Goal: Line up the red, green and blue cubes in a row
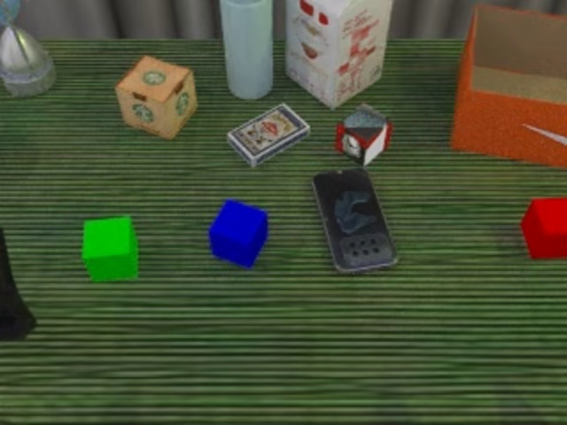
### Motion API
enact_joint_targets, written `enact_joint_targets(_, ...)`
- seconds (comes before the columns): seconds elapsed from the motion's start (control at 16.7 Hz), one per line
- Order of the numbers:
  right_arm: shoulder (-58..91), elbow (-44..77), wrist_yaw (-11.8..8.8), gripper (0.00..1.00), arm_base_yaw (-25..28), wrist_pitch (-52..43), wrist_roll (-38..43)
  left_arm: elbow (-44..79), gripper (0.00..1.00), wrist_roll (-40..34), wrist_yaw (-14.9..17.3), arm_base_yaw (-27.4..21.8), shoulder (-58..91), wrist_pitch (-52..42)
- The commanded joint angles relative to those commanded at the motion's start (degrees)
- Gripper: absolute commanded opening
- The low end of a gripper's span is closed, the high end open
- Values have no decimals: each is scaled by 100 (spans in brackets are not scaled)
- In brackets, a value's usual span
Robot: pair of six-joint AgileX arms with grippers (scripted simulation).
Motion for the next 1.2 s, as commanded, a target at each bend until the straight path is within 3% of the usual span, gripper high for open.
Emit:
enact_joint_targets(0.24, 176, 175, 4, 100, 3, -113, 5, 0, 100, 0, 0, 0, 0, 0)
enact_joint_targets(0.48, 1265, 1204, 5, 100, 41, -789, 25, 0, 100, 0, 0, 0, 0, 0)
enact_joint_targets(1.2, 8250, 6305, 5, 100, 243, -4546, 102, 0, 100, 0, 0, 0, 0, 0)
